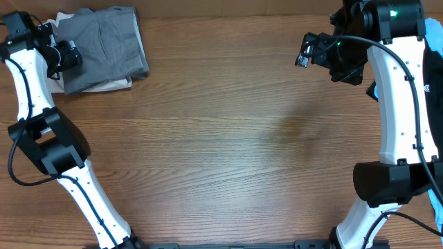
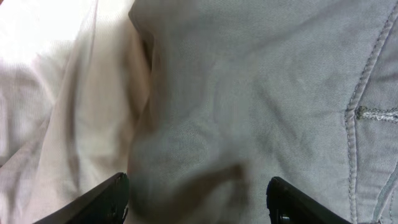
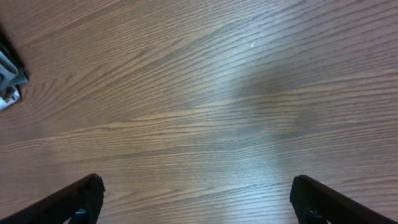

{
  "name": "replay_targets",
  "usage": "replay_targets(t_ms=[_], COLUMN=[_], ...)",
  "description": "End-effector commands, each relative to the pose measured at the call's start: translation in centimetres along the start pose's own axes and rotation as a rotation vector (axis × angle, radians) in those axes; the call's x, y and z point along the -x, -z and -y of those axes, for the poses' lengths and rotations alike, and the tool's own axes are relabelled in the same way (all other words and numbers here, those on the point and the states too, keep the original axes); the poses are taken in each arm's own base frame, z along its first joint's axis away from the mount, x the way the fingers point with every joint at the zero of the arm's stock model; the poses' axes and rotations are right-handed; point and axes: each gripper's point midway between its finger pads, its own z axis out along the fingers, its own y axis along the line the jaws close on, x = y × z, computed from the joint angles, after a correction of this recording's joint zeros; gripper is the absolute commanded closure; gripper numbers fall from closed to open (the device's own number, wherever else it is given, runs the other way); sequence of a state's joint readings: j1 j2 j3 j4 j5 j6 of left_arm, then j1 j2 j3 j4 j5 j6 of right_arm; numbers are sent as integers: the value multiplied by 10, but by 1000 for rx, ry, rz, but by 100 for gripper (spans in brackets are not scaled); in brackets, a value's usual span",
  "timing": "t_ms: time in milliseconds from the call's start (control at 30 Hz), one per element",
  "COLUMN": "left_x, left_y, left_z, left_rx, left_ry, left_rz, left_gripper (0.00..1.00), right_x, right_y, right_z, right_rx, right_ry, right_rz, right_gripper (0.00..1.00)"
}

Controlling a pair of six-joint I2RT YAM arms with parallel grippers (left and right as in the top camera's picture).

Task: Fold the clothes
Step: 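Place the grey pants onto the beige pants with the left gripper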

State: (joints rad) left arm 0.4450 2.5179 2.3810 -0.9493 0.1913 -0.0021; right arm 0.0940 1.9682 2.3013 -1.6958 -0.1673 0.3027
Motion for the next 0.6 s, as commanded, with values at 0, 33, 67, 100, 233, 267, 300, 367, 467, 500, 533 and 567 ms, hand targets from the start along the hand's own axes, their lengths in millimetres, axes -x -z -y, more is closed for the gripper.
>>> replay_targets(t_ms=[0, 33, 67, 100, 233, 267, 300, 367, 467, 500, 533, 567], left_x=[-16, -18, -18, -18, -17, -18, -18, -18, -16, -14, -12, -9], left_y=[-22, -26, -27, -27, -27, -27, -27, -27, -27, -25, -22, -20], left_z=[-1, -1, -2, -2, -9, -11, -12, -13, -14, -15, -17, -19], left_rx=[-9, -9, -9, -6, 35, 41, 41, 41, 46, 54, 69, 82], left_ry=[7, 0, -2, -2, -5, -10, -9, -8, -16, -17, -18, -19], left_rz=[-55, -60, -62, -60, -56, -59, -58, -58, -50, -43, -37, -30], left_gripper=[26, 26, 26, 27, 38, 42, 45, 54, 63, 70, 81, 88], right_x=[-2, -2, -2, -2, -2, -2, -2, -2, -2, -2, -2, -2], right_y=[11, 11, 11, 11, 11, 11, 11, 11, 11, 11, 11, 11], right_z=[-1, -1, -1, -1, -1, -1, -1, -1, -1, -1, -1, -1], right_rx=[3, 3, 3, 3, 3, 2, 3, 3, 2, 2, 2, 2], right_ry=[4, 4, 4, 4, 4, 4, 4, 4, 4, 4, 4, 4], right_rz=[30, 30, 30, 30, 30, 30, 30, 30, 30, 30, 30, 30], right_gripper=[0, 0, 0, 0, 0, 0, 0, 0, 0, 0, 0, 0])
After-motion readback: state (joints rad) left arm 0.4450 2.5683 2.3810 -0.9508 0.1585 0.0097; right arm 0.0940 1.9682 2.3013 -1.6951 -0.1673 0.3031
